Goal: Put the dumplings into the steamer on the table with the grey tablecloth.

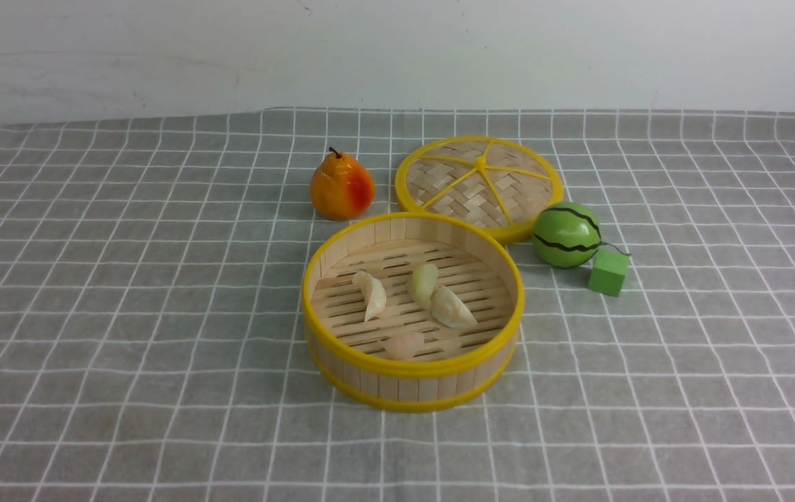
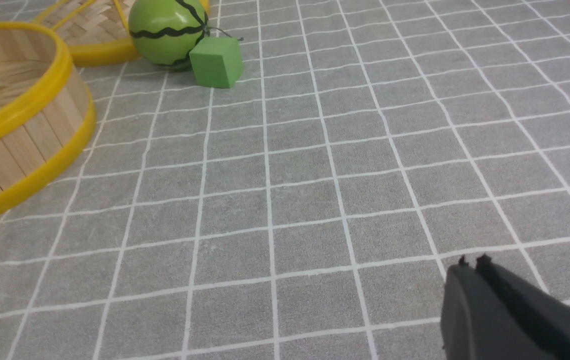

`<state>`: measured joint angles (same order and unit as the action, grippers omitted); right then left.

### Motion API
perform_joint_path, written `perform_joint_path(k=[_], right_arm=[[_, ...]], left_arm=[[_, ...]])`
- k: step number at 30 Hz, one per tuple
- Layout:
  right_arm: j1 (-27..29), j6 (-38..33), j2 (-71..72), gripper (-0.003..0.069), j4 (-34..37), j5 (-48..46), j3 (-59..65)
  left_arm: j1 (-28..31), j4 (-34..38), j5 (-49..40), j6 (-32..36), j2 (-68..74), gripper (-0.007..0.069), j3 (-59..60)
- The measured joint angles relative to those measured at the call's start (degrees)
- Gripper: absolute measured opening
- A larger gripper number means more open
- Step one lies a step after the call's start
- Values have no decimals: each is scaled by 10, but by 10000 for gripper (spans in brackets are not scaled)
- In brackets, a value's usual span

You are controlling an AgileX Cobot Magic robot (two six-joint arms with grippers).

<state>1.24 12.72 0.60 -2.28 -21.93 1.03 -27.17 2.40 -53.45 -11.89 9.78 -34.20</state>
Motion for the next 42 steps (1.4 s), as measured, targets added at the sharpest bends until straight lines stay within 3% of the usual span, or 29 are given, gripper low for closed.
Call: perform_joint_path(k=[31, 35, 37, 40, 42], right_arm=[[0, 0, 0, 20, 1, -1, 0], [0, 0, 0, 23, 1, -1, 0], [0, 0, 0, 22, 1, -1, 0], [0, 0, 0, 22, 1, -1, 0], [0, 0, 0, 22, 1, -1, 0]], left_arm=[[0, 0, 10, 0, 0, 150, 16], [9, -1, 112, 0, -23, 120, 80], [31, -3, 194, 0, -42, 64, 118], [99, -6, 317, 0, -77, -14, 199], [136, -6, 364, 0, -93, -14, 237]])
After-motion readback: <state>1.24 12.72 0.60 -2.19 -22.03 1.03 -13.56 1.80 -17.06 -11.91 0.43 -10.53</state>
